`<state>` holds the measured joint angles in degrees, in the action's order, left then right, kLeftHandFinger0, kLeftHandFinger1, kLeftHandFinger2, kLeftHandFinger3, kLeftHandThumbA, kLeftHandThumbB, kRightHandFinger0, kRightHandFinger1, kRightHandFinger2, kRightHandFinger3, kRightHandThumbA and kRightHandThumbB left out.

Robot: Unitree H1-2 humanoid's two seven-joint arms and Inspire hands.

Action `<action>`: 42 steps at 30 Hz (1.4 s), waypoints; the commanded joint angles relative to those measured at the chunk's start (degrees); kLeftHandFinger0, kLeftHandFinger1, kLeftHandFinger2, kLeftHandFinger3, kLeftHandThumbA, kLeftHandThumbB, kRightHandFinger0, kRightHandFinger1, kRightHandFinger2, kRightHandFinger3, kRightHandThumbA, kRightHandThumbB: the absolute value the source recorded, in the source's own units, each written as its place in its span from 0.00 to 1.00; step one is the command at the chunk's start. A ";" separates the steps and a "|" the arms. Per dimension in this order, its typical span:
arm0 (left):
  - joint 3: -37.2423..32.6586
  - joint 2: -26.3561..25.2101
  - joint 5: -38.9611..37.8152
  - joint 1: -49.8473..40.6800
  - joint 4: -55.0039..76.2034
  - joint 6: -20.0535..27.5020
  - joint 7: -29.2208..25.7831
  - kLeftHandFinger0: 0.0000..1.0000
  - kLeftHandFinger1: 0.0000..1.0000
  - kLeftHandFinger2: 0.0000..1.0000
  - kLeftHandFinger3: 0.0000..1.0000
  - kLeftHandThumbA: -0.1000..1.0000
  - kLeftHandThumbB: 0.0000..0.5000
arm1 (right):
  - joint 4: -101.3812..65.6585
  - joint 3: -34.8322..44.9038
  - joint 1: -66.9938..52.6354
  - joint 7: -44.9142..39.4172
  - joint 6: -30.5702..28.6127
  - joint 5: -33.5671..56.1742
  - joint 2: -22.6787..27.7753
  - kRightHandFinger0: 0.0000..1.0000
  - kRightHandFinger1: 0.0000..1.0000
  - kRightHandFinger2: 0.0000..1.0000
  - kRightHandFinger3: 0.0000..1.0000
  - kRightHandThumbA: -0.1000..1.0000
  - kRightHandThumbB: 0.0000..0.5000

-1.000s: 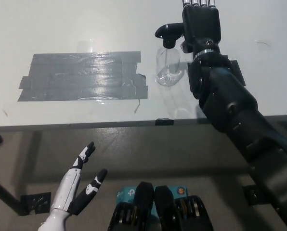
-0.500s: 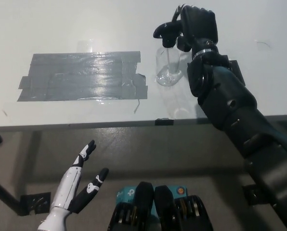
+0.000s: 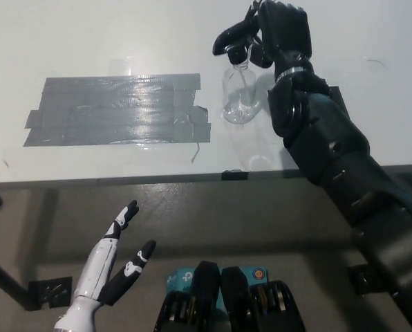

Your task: The robot grabs the black lid of the spray bottle on the desk and places it on the black area of the desk

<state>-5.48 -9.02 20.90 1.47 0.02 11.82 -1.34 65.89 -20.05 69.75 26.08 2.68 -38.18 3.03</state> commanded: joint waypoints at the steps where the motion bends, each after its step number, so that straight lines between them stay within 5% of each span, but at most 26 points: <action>1: 0.18 -0.97 -0.12 1.02 1.10 1.93 -0.25 1.00 1.00 1.00 1.00 0.90 0.00 | -4.41 1.08 4.84 3.51 -1.48 1.03 1.71 0.02 0.21 0.50 0.61 0.29 0.30; 6: 0.03 -1.05 0.27 1.10 0.89 2.11 -0.38 1.00 1.00 1.00 1.00 0.91 0.00 | -10.29 2.60 4.92 3.66 0.08 0.99 3.61 0.00 0.23 0.52 0.67 0.30 0.18; 14: -0.06 -1.08 0.01 0.89 1.09 1.89 -0.12 1.00 1.00 1.00 1.00 0.91 0.00 | -21.20 6.36 4.04 2.02 3.17 1.83 6.41 0.00 0.13 0.42 0.59 0.24 0.21; 17: -0.02 -1.21 -0.04 0.76 1.05 2.13 -0.16 1.00 1.00 1.00 1.00 0.91 0.00 | -23.59 8.09 3.90 2.60 3.35 2.16 7.28 0.00 0.03 0.32 0.43 0.25 0.24; 22: 0.13 -1.26 0.27 0.73 1.14 1.63 -0.30 1.00 1.00 1.00 1.00 0.91 0.00 | -27.67 11.93 3.76 2.48 5.73 3.03 8.84 0.00 0.08 0.36 0.25 0.22 0.19; 24: 0.16 -1.24 0.22 0.68 1.05 1.88 -0.42 1.00 1.00 1.00 1.00 0.91 0.00 | -29.09 14.24 3.21 1.62 5.61 5.11 9.00 0.00 0.07 0.35 0.24 0.20 0.17; 28: 0.20 -1.14 -0.17 0.60 1.03 1.63 -0.25 1.00 1.00 1.00 1.00 0.92 0.00 | -27.31 15.87 2.17 1.81 5.00 5.81 9.53 0.00 0.14 0.43 0.42 0.20 0.18; 31: 0.12 -0.91 -0.16 0.57 0.43 2.25 -0.59 1.00 1.00 1.00 1.00 0.92 0.00 | -26.23 15.36 0.33 1.99 4.54 5.17 9.51 0.00 0.15 0.44 0.45 0.22 0.18; 32: 0.13 -0.93 -0.23 0.56 0.42 2.27 -0.57 1.00 1.00 1.00 1.00 0.92 0.00 | -26.23 15.32 0.20 1.96 4.63 5.14 9.47 0.00 0.17 0.45 0.44 0.22 0.18; 33: 0.12 -0.91 -0.23 0.55 0.40 2.31 -0.58 1.00 1.00 1.00 1.00 0.91 0.00 | -25.23 15.03 -0.34 2.46 4.19 4.92 9.32 0.00 0.13 0.36 0.34 0.16 0.24; 37: 0.15 -0.86 -0.67 0.62 0.44 2.20 -0.39 1.00 1.00 1.00 1.00 0.91 0.00 | -19.21 13.14 -2.17 4.36 2.69 3.81 8.41 0.00 0.08 0.30 0.23 0.23 0.22; 42: 0.19 -0.87 -0.36 0.75 0.46 2.00 -0.57 1.00 1.00 1.00 1.00 0.91 0.00 | -8.22 10.58 -2.62 6.06 -1.22 4.26 7.07 0.00 0.10 0.34 0.23 0.23 0.19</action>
<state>-5.54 -9.29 20.68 1.60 -0.20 11.90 -1.34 53.53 -8.01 65.10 28.67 5.80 -34.32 10.82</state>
